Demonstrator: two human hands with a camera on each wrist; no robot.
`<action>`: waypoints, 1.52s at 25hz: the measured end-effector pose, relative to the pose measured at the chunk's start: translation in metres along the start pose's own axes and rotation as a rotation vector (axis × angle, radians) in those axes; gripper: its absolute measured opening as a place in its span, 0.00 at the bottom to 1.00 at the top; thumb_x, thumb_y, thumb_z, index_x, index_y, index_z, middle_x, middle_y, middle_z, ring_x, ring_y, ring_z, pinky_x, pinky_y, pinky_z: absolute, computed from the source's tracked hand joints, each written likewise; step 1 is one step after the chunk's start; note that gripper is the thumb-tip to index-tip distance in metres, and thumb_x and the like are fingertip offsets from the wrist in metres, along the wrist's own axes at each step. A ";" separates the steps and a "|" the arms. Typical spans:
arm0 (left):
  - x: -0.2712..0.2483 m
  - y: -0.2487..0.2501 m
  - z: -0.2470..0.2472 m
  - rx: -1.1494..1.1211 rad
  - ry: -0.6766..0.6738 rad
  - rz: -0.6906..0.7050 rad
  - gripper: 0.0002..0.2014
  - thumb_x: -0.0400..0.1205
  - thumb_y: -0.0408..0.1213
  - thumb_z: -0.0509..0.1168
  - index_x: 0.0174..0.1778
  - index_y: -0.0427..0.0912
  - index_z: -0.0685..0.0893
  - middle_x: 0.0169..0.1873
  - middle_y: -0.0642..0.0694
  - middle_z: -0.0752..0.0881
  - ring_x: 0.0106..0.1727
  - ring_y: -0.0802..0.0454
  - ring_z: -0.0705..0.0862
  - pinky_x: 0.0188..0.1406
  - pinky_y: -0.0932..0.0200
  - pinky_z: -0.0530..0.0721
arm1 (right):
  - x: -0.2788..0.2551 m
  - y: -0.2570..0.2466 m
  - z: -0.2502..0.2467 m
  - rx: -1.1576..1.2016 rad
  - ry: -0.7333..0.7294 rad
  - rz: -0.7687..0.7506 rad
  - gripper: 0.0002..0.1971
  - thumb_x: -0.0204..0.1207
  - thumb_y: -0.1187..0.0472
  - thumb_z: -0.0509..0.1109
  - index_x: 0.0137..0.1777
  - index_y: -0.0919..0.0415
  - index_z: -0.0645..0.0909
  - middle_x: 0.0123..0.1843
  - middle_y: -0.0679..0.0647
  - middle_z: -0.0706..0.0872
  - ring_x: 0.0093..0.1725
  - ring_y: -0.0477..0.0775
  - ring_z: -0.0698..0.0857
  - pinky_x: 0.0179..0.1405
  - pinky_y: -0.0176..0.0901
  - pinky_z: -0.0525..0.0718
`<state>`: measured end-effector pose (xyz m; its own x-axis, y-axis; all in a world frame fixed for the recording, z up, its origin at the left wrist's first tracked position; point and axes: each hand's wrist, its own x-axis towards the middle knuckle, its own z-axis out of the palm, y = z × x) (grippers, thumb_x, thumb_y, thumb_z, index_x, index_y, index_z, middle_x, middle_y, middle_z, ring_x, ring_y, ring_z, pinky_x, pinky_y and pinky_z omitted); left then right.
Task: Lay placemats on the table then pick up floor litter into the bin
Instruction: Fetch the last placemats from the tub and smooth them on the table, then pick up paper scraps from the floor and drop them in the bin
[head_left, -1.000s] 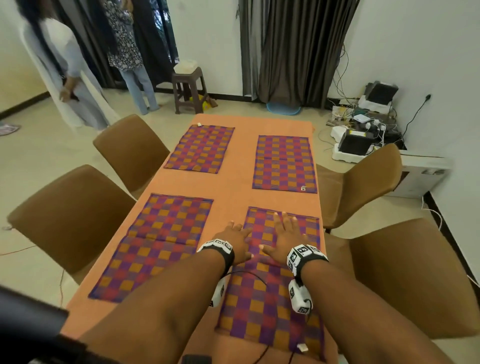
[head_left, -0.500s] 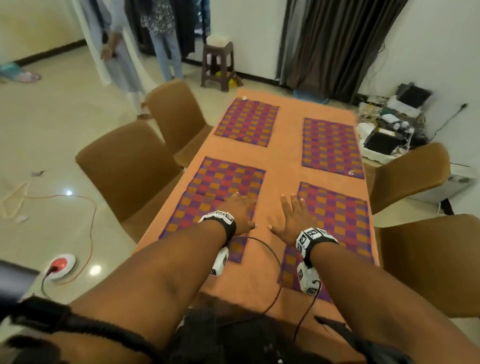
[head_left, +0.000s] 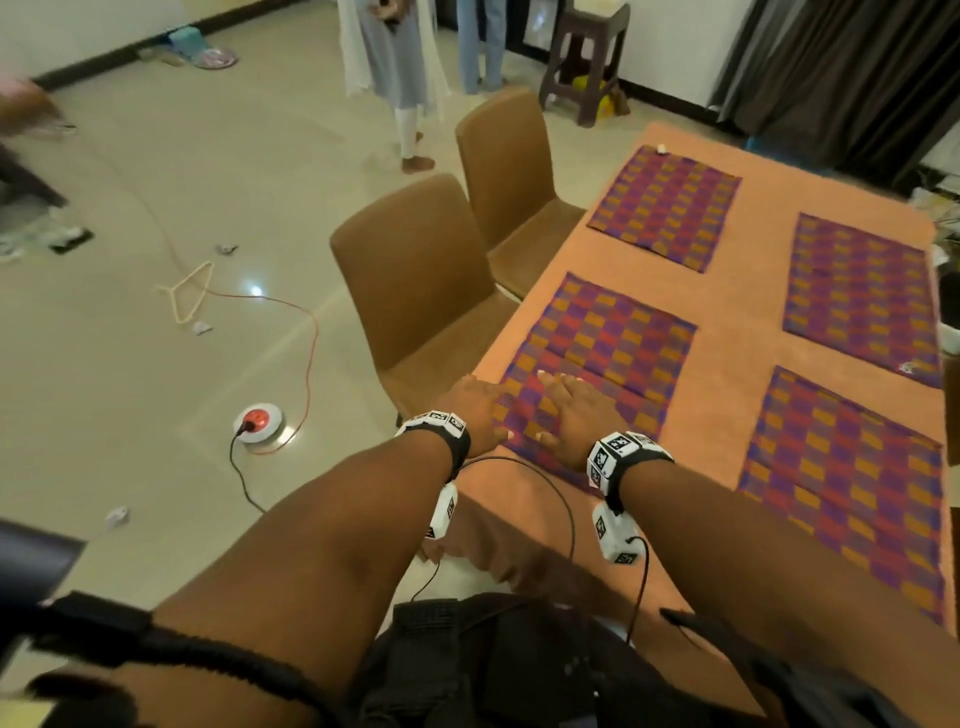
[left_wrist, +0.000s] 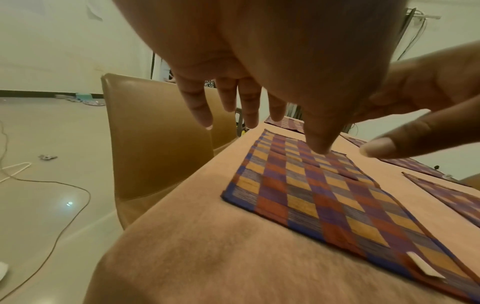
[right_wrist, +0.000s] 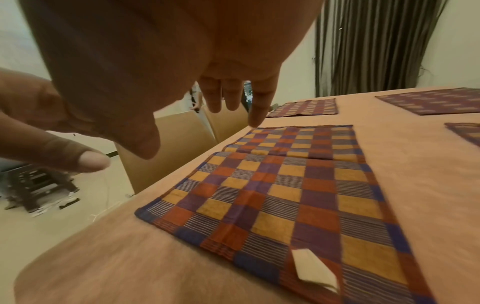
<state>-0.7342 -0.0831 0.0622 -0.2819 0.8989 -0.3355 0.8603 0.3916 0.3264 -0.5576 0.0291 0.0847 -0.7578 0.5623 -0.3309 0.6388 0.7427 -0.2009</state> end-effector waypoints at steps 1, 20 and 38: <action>-0.001 -0.006 -0.005 -0.017 0.006 -0.017 0.38 0.76 0.60 0.71 0.82 0.56 0.69 0.77 0.48 0.77 0.84 0.42 0.64 0.79 0.43 0.70 | 0.011 -0.006 -0.002 -0.003 -0.008 -0.009 0.43 0.75 0.43 0.71 0.86 0.50 0.55 0.83 0.60 0.66 0.83 0.64 0.64 0.76 0.59 0.71; 0.080 0.040 0.012 0.257 -0.408 0.647 0.12 0.79 0.57 0.70 0.44 0.52 0.86 0.39 0.54 0.86 0.47 0.49 0.85 0.41 0.58 0.78 | -0.103 -0.005 0.077 0.396 0.144 0.850 0.16 0.78 0.50 0.66 0.61 0.57 0.81 0.60 0.60 0.84 0.59 0.66 0.85 0.52 0.50 0.80; -0.117 0.006 0.145 0.522 -0.745 1.165 0.16 0.78 0.60 0.69 0.52 0.53 0.88 0.42 0.53 0.86 0.49 0.50 0.84 0.48 0.57 0.79 | -0.333 -0.271 0.249 0.647 -0.003 1.560 0.15 0.79 0.52 0.67 0.63 0.57 0.83 0.61 0.60 0.85 0.60 0.65 0.84 0.57 0.51 0.80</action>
<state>-0.6340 -0.2146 -0.0250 0.7989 0.2806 -0.5320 0.5407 -0.7225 0.4309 -0.4458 -0.4499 0.0197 0.6033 0.5623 -0.5655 0.6707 -0.7414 -0.0217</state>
